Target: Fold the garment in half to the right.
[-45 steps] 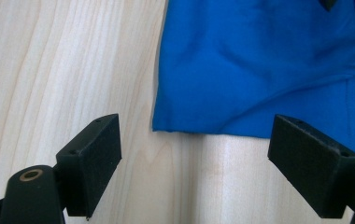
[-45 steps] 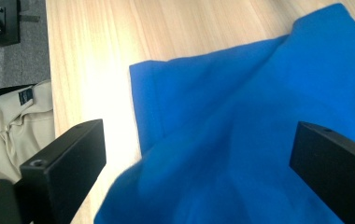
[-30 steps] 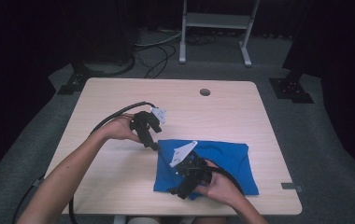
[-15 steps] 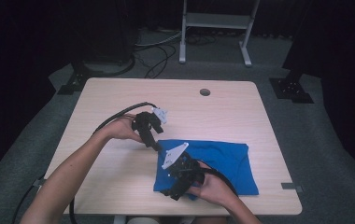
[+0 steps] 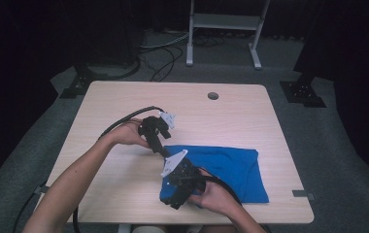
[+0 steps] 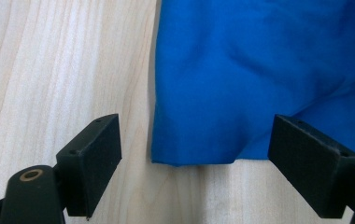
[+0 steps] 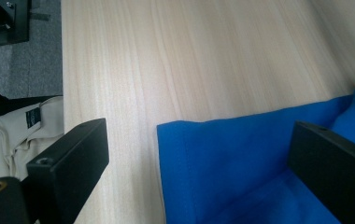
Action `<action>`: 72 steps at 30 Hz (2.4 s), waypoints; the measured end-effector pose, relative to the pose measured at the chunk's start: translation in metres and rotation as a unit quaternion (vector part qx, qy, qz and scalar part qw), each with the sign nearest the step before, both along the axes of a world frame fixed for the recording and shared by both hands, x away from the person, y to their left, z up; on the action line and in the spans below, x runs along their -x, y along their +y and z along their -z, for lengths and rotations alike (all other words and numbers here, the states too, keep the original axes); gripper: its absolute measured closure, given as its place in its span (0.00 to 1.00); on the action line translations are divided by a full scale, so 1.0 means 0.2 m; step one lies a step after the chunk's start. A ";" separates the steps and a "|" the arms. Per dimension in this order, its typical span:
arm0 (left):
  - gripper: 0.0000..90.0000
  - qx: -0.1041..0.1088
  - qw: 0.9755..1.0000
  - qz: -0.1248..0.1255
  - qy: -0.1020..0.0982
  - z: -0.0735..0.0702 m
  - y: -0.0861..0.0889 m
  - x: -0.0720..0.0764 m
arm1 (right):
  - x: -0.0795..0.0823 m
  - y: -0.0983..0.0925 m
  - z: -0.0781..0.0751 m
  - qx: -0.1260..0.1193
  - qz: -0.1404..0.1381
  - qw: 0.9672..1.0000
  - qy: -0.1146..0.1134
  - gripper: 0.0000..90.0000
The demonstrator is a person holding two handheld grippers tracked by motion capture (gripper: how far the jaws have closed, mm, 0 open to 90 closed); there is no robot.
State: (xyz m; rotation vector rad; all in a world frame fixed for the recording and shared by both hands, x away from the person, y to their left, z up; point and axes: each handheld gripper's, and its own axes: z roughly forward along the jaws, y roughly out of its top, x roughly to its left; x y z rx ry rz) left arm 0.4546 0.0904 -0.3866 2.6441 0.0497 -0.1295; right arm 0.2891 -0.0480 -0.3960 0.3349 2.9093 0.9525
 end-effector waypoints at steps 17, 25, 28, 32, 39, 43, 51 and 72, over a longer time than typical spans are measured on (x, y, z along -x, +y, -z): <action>0.19 -0.001 1.000 -0.002 0.010 0.02 -0.01 -0.01 | 0.00 0.05 0.03 0.001 0.009 1.000 0.008 0.07; 0.19 0.001 1.000 -0.004 0.014 0.02 0.00 -0.02 | -0.01 0.05 0.04 0.000 0.013 1.000 0.010 0.07; 0.19 0.001 1.000 -0.006 0.017 0.03 0.00 -0.03 | -0.01 0.05 0.04 0.001 0.013 1.000 0.011 0.07; 0.19 -0.001 1.000 -0.007 0.019 0.04 0.01 -0.04 | -0.01 0.04 0.04 0.001 0.013 1.000 0.010 0.09; 0.19 -0.001 1.000 -0.008 0.022 0.04 0.01 -0.04 | -0.02 0.04 0.04 0.007 0.010 1.000 0.016 0.14; 0.19 -0.002 1.000 -0.006 0.022 0.04 0.01 -0.04 | -0.02 0.04 0.05 0.009 0.003 1.000 0.016 0.15; 0.19 -0.004 1.000 -0.007 0.024 0.04 0.01 -0.05 | -0.02 0.05 0.06 0.021 -0.010 1.000 0.011 0.16; 0.24 0.003 1.000 -0.003 0.031 0.05 0.04 -0.08 | -0.02 0.04 0.05 0.021 -0.012 1.000 0.009 0.16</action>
